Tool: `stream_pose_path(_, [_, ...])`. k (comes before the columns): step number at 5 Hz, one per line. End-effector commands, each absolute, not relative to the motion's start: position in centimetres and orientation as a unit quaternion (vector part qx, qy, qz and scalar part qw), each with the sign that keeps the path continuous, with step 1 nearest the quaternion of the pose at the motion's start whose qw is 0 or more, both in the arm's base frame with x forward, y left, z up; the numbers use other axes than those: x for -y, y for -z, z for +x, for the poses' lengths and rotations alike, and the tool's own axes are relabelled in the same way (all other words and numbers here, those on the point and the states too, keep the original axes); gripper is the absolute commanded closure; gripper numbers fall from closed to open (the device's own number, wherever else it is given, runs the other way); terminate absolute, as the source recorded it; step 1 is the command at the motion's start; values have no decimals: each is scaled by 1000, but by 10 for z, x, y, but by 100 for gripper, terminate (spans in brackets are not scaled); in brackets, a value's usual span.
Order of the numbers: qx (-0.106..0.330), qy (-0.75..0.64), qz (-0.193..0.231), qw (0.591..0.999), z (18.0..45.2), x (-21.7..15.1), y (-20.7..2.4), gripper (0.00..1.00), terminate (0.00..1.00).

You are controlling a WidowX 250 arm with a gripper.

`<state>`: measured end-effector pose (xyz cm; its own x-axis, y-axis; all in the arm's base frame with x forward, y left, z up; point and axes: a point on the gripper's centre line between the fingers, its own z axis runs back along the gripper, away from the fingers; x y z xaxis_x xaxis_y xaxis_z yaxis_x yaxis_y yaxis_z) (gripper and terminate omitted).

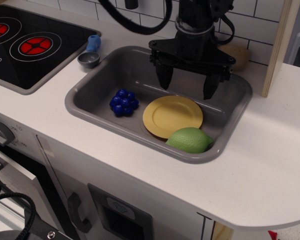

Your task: Put blueberries on plate sink

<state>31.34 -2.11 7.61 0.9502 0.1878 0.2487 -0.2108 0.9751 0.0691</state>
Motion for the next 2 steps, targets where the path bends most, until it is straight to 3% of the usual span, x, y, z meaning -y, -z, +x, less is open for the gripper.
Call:
stream_pose_path(1, [121, -101, 47, 986, 313, 21, -76, 0, 0])
stream_pose_path(2, [92, -193, 63, 975, 312, 4, -69, 0, 0])
